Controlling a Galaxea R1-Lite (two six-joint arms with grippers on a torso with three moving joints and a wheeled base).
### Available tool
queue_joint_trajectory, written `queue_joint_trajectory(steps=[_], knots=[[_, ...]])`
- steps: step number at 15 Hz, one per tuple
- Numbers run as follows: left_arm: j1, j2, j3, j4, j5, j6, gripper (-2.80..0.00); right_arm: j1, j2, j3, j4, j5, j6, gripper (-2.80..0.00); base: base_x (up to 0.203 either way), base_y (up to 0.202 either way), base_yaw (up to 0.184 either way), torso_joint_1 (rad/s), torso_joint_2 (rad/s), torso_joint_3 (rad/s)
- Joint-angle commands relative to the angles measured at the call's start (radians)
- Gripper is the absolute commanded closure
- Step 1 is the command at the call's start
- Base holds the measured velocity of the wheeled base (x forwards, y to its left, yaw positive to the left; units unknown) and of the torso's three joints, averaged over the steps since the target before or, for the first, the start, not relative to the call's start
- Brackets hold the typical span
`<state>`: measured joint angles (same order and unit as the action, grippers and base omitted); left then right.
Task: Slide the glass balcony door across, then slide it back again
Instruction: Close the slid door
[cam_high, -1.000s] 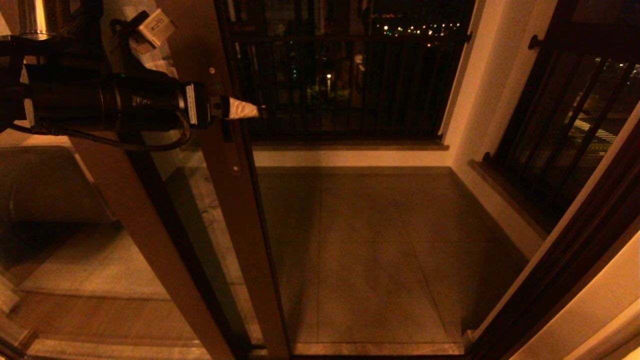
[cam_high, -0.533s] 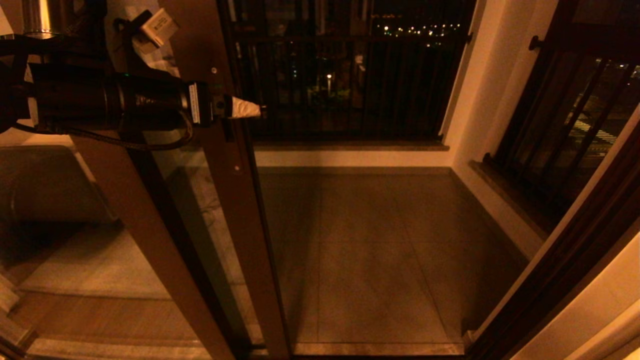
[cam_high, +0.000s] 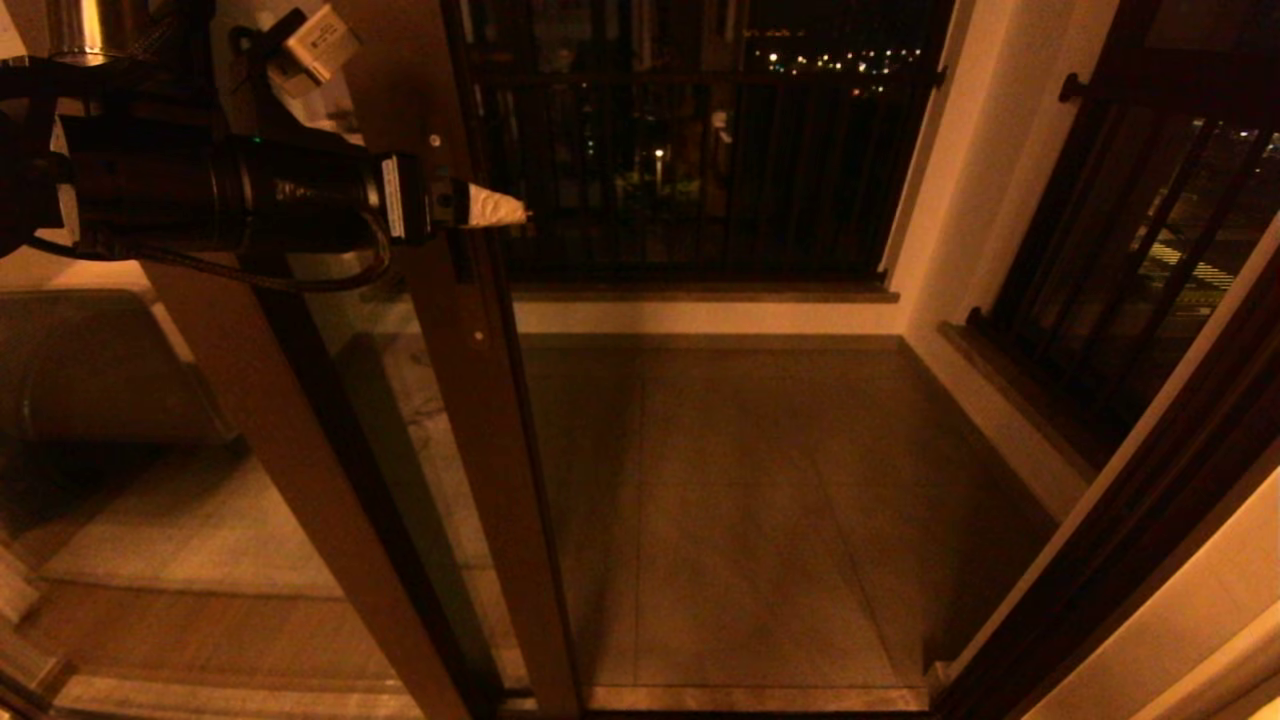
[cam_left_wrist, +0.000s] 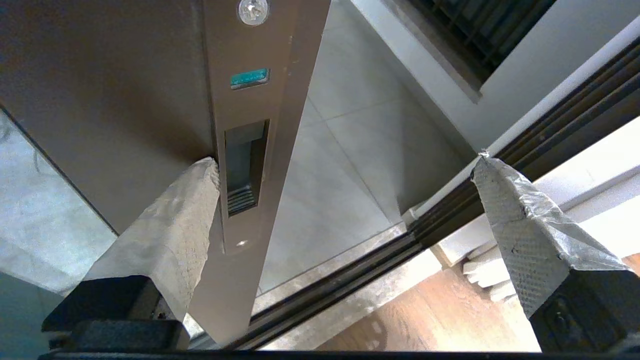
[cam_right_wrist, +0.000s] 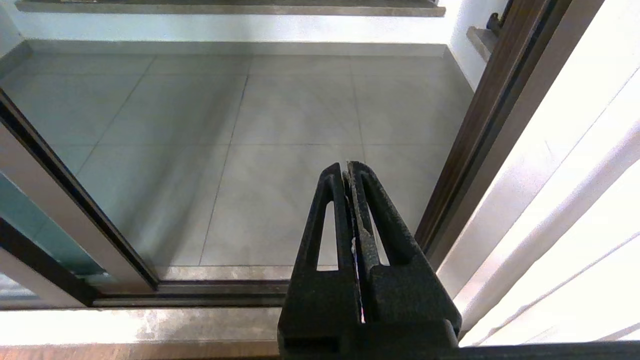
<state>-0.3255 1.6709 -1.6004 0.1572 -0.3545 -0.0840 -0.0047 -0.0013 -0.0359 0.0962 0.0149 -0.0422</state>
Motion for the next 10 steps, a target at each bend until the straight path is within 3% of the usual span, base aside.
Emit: queue_joint_trajectory(steps=[1, 10], knots=[[-0.006, 0.007, -0.003, -0.002, -0.008, 0.000, -2.80, 0.000, 0.001, 0.000, 0.000, 0.000, -0.001, 0.00, 0.000, 0.000, 0.000, 0.000, 0.00, 0.000], [-0.026, 0.015, -0.003, -0.002, -0.006, 0.000, -2.80, 0.000, 0.001, 0.000, 0.000, 0.000, -0.001, 0.00, 0.000, 0.000, 0.000, 0.000, 0.00, 0.000]])
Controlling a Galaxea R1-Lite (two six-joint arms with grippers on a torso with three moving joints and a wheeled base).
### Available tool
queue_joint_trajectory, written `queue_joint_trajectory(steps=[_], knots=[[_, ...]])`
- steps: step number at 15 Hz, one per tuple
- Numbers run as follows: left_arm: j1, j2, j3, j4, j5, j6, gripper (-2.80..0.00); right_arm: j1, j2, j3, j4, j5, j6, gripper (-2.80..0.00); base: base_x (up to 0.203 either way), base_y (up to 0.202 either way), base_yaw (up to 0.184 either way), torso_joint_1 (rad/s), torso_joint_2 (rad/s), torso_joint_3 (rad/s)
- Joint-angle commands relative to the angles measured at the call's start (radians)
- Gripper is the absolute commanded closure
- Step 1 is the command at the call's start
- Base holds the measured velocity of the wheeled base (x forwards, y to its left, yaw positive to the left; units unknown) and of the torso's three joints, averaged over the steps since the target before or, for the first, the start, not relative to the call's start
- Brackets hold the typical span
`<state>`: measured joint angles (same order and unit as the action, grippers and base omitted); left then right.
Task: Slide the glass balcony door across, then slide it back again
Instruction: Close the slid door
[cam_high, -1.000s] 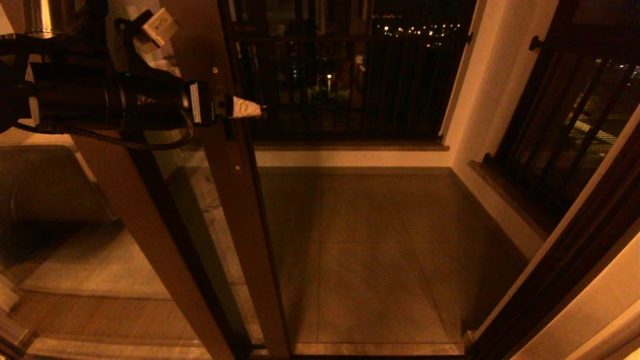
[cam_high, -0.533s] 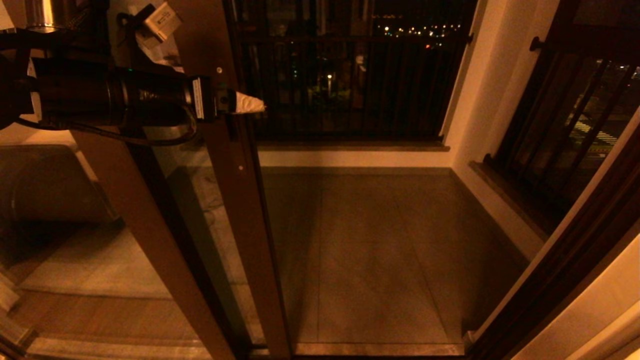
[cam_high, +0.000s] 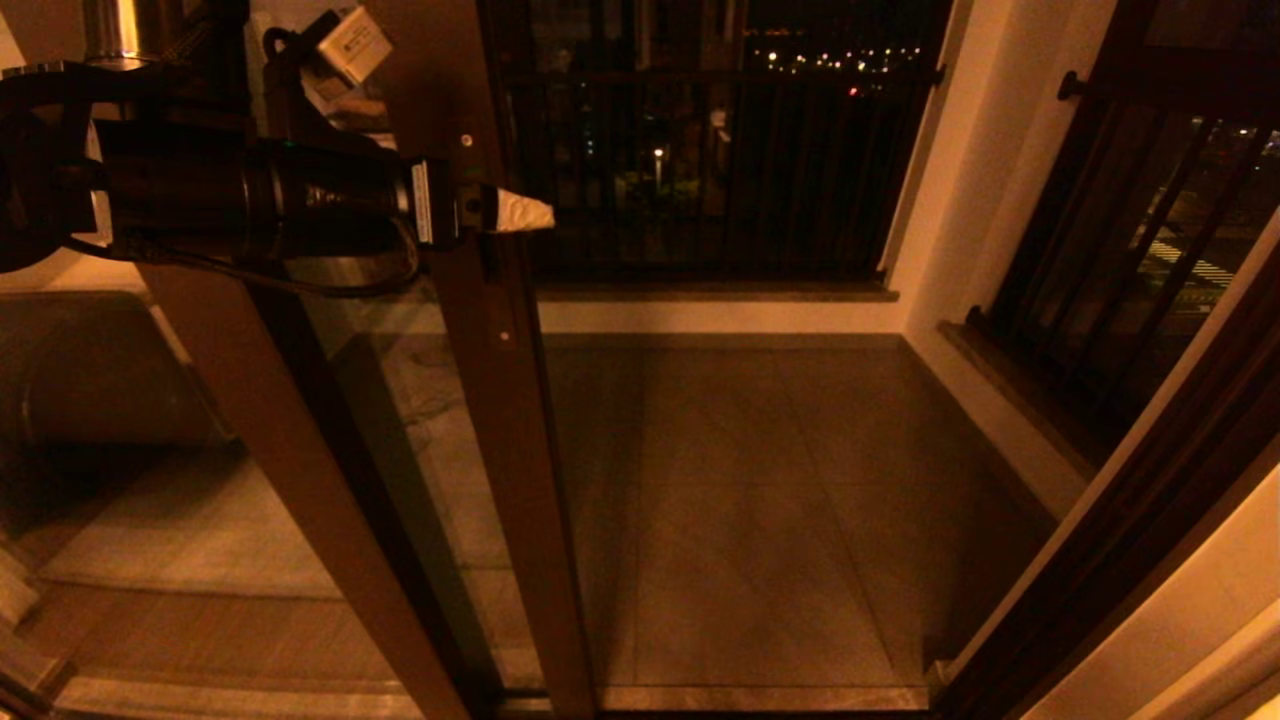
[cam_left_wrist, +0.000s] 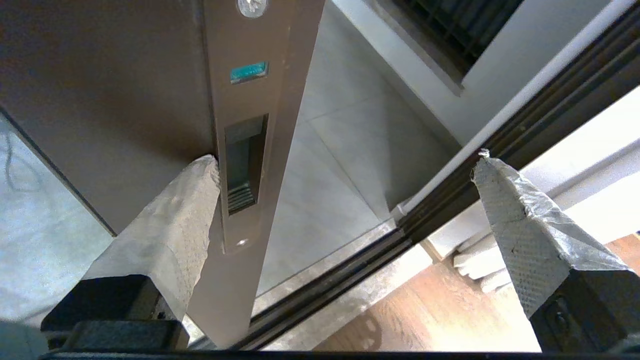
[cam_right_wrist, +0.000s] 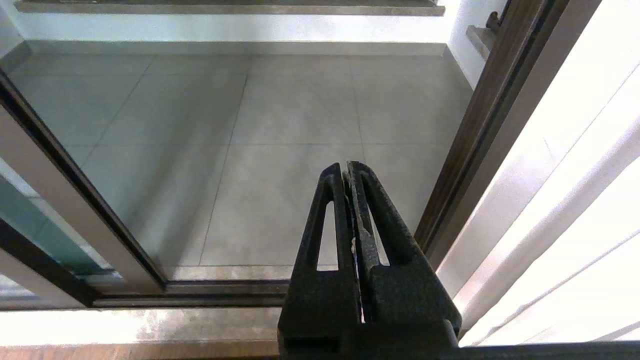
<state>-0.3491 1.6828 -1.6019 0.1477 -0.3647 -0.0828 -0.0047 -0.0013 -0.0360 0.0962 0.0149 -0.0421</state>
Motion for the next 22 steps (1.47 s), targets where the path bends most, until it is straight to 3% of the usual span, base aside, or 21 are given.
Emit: queue_joint_trajectory(steps=[1, 22], knots=[[-0.005, 0.006, -0.002, 0.006, 0.004, -0.002, -2.80, 0.000, 0.001, -0.001, 0.000, 0.000, -0.001, 0.00, 0.000, 0.000, 0.000, 0.000, 0.00, 0.000], [-0.076, 0.086, -0.089, 0.006, 0.055, -0.003, -2.80, 0.000, 0.001, 0.001, 0.000, 0.000, -0.001, 0.00, 0.000, 0.000, 0.000, 0.000, 0.00, 0.000]])
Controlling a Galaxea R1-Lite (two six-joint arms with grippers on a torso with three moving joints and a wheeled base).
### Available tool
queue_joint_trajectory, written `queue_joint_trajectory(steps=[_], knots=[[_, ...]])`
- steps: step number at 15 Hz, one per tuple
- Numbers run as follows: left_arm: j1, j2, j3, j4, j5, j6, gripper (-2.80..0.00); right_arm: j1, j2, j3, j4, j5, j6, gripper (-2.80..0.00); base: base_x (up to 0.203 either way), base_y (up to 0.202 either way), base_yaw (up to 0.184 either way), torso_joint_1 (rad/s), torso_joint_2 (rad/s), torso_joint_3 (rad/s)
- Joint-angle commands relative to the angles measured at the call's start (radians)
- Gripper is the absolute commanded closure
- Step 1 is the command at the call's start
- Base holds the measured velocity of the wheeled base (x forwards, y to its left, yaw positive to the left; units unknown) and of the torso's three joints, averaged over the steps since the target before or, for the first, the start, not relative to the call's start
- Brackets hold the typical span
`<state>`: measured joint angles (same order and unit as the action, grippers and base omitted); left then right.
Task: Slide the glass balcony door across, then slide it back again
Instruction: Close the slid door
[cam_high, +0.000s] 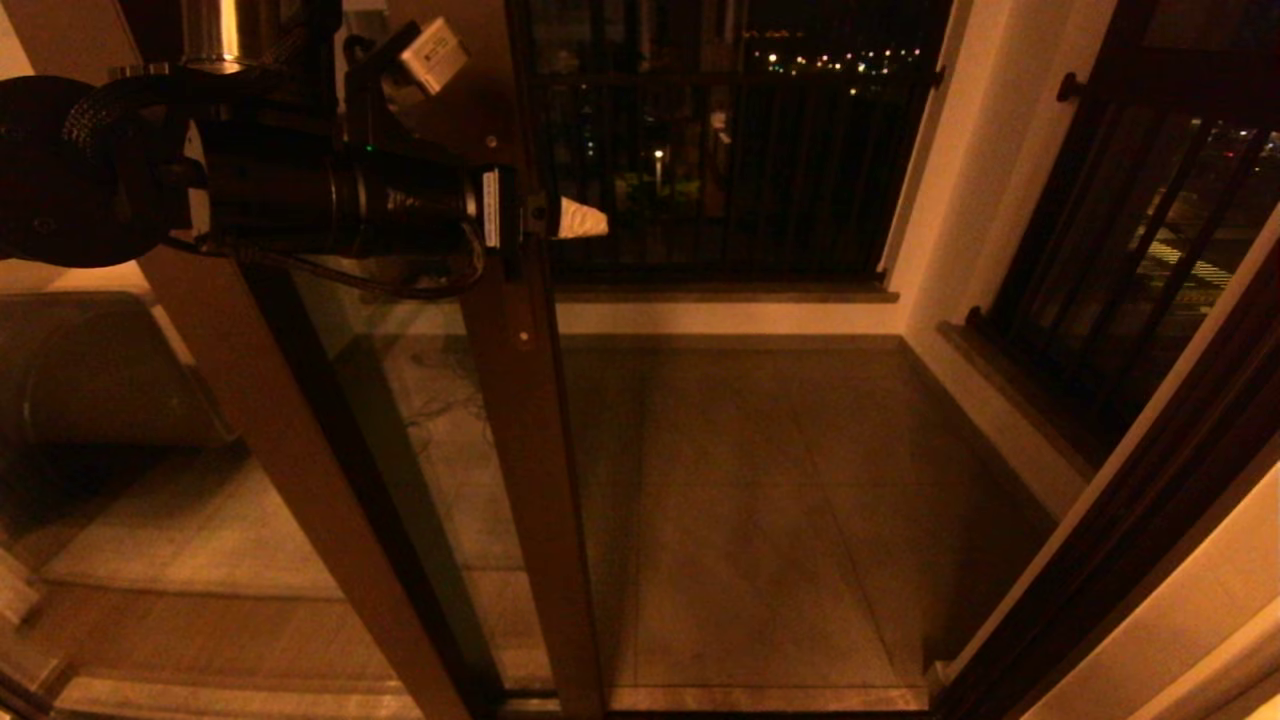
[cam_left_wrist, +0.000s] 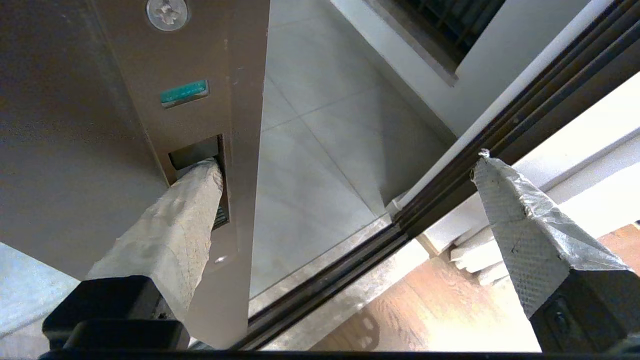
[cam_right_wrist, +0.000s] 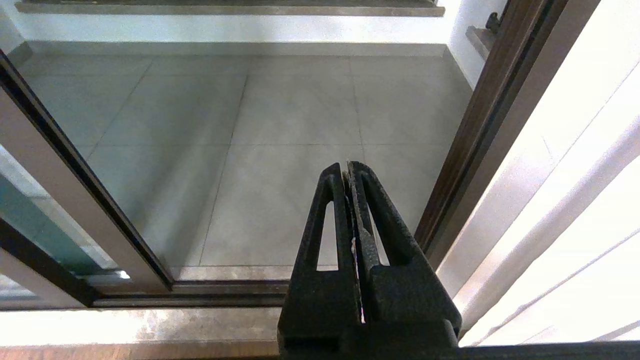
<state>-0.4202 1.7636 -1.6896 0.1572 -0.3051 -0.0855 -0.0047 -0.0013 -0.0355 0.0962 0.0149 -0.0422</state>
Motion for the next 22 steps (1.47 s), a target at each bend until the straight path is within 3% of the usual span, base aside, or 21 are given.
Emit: queue_joint_trajectory(steps=[1, 11, 22], knots=[[-0.013, 0.005, -0.001, -0.004, -0.005, -0.001, -2.80, 0.000, 0.001, 0.000, 0.000, 0.000, -0.001, 0.00, 0.000, 0.000, 0.000, 0.000, 0.00, 0.000], [-0.056, 0.027, -0.009, -0.004, 0.010, -0.016, -2.80, 0.000, 0.001, 0.000, 0.000, 0.000, -0.001, 0.00, 0.000, 0.000, 0.000, 0.000, 0.00, 0.000], [-0.118, 0.103, -0.113, -0.004, 0.053, -0.014, -2.80, 0.000, 0.001, 0.000, 0.000, 0.000, -0.001, 0.00, 0.000, 0.000, 0.000, 0.000, 0.00, 0.000]])
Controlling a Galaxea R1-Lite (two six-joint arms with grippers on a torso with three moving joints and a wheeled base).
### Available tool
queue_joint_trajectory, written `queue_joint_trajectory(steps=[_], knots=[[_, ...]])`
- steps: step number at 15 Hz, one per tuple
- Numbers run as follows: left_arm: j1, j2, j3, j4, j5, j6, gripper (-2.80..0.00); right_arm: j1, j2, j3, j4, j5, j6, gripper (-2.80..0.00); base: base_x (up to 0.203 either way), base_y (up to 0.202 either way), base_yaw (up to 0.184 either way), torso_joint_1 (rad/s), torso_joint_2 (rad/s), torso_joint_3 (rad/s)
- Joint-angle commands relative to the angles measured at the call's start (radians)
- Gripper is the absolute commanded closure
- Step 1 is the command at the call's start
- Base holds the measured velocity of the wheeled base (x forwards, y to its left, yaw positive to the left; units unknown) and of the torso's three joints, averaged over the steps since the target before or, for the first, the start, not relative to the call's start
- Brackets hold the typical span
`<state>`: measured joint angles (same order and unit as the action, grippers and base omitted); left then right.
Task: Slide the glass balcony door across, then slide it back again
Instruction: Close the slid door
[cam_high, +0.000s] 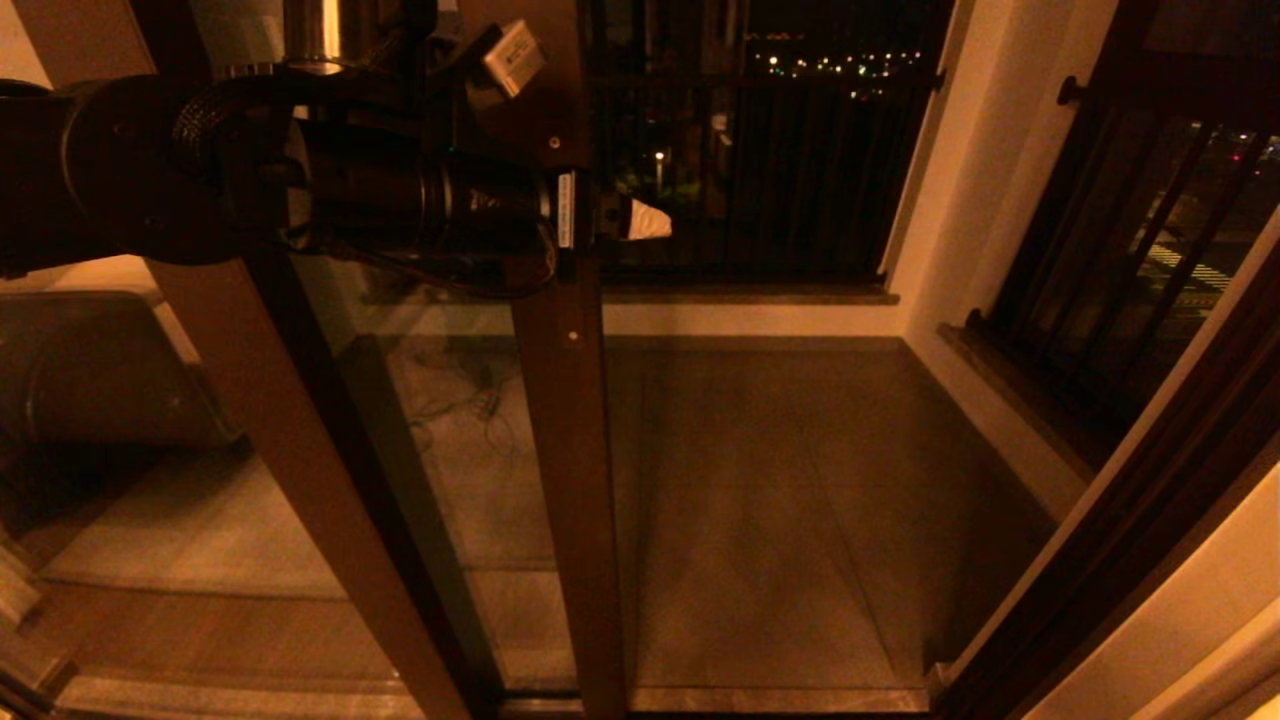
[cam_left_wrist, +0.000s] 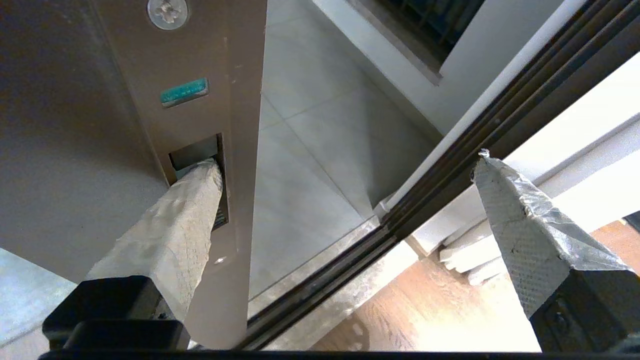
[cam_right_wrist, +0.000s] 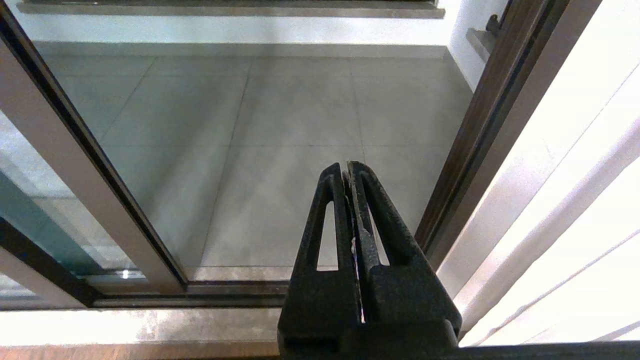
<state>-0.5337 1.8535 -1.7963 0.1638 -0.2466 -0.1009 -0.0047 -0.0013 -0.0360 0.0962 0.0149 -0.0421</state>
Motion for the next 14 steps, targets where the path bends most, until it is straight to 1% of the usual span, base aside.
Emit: queue_joint_trajectory(steps=[1, 10, 14], knots=[[-0.006, 0.015, -0.006, -0.010, -0.005, 0.001, -2.80, 0.000, 0.001, 0.000, 0.000, 0.000, -0.001, 0.00, 0.000, 0.000, 0.000, 0.000, 0.00, 0.000], [-0.040, 0.038, -0.012, -0.010, -0.005, 0.001, -2.80, 0.000, 0.001, 0.001, 0.000, 0.000, -0.001, 0.00, 0.000, 0.000, 0.000, 0.000, 0.00, 0.000], [-0.058, 0.062, -0.044, -0.010, 0.016, 0.001, -2.80, 0.000, 0.001, 0.001, 0.000, 0.000, -0.001, 0.00, 0.000, 0.000, 0.000, 0.000, 0.00, 0.000]])
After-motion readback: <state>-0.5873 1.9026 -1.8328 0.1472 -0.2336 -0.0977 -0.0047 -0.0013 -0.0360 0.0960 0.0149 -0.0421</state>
